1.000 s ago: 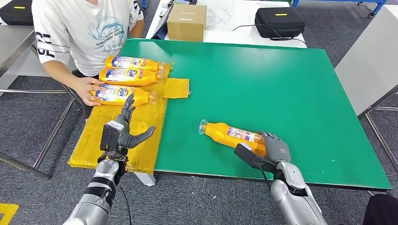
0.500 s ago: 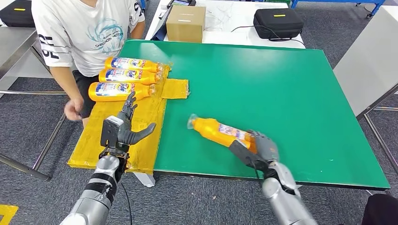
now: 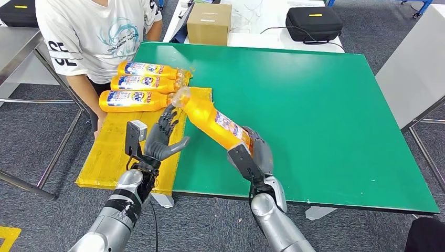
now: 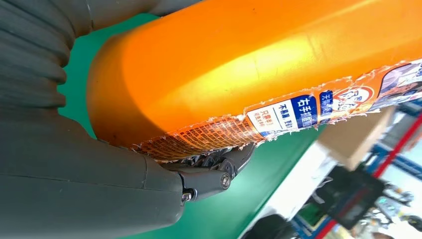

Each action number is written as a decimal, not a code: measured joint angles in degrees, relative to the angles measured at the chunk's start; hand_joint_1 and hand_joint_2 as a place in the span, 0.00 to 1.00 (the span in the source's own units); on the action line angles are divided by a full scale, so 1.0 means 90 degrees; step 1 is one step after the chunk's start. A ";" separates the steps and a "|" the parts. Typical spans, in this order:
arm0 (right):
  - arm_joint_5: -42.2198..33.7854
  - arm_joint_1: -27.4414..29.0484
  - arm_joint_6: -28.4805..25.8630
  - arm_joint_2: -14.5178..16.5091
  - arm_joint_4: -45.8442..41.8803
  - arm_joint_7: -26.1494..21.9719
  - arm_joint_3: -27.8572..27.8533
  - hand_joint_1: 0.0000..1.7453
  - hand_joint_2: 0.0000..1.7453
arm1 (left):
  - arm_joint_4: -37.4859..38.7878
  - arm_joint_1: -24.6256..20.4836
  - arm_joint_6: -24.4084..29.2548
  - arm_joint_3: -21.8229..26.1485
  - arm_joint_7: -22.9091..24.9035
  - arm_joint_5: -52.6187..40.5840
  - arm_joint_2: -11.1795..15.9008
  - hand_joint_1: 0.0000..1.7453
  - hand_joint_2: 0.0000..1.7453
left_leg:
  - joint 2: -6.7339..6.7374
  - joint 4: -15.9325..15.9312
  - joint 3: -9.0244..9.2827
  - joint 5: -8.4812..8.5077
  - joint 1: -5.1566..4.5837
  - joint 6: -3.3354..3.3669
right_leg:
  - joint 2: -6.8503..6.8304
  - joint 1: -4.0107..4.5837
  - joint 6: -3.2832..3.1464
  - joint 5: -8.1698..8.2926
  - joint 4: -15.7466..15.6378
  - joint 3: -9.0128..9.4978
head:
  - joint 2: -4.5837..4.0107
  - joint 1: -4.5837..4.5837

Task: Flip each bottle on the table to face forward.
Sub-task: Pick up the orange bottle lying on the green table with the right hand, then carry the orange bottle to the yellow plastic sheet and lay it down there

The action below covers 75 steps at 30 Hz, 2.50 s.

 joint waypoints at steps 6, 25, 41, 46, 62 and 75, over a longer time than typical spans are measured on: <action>-0.0168 -0.0426 0.0018 0.0226 0.0509 -0.0130 0.0259 1.00 1.00 | 0.0115 -0.0098 -0.0517 -0.0304 0.0195 0.0452 -0.0006 0.00 1.00 | 0.0000 0.0000 0.0000 0.0000 0.0001 0.0000 | 0.0000 0.0001 0.0000 0.0000 0.0001 -0.0002 | 0.0000 -0.0001; 0.0227 -0.0962 0.0497 0.0673 0.1752 0.0017 0.1039 1.00 1.00 | 0.0114 -0.0101 -0.0610 -0.0754 0.0257 0.0750 0.0010 0.00 1.00 | -0.0001 0.0000 -0.0005 0.0000 0.0001 0.0000 | 0.0000 0.0001 -0.0001 -0.0001 0.0001 -0.0008 | 0.0000 -0.0001; 0.0205 -0.1064 0.0526 0.0831 0.2022 0.0122 0.1329 0.00 1.00 | -0.0151 -0.0005 -0.0082 -0.0855 0.0237 0.0781 0.0010 1.00 1.00 | -0.0001 0.0000 -0.0006 0.0000 0.0001 0.0000 | 0.0000 0.0001 -0.0001 -0.0001 0.0001 -0.0012 | 0.0000 -0.0001; 0.0089 -0.1047 0.0465 0.0823 0.2021 0.0115 0.1331 0.00 1.00 | -0.0322 0.0013 0.0217 -0.0852 0.0187 0.0688 0.0015 1.00 1.00 | -0.0001 0.0000 -0.0008 0.0000 0.0001 0.0000 | 0.0000 0.0001 -0.0001 -0.0001 0.0001 -0.0012 | 0.0000 0.0000; -0.0139 -0.0826 0.0348 0.0635 0.1701 0.0019 0.1279 0.00 1.00 | -0.0672 0.0047 0.0578 -0.0600 0.0171 0.0722 0.0060 1.00 1.00 | -0.0001 0.0000 -0.0008 0.0000 0.0001 0.0000 | 0.0000 0.0001 -0.0001 -0.0001 0.0000 -0.0012 | 0.0000 0.0000; -0.0812 -0.0270 0.0097 0.0381 0.0412 -0.0405 0.0799 0.00 1.00 | -0.0210 -0.0437 0.2427 -0.0257 -0.0086 -0.1717 0.0725 1.00 1.00 | 0.0000 0.0000 -0.0009 0.0003 0.0004 -0.0002 | 0.0000 0.0003 -0.0001 0.0000 0.0002 -0.0015 | 0.0000 0.0001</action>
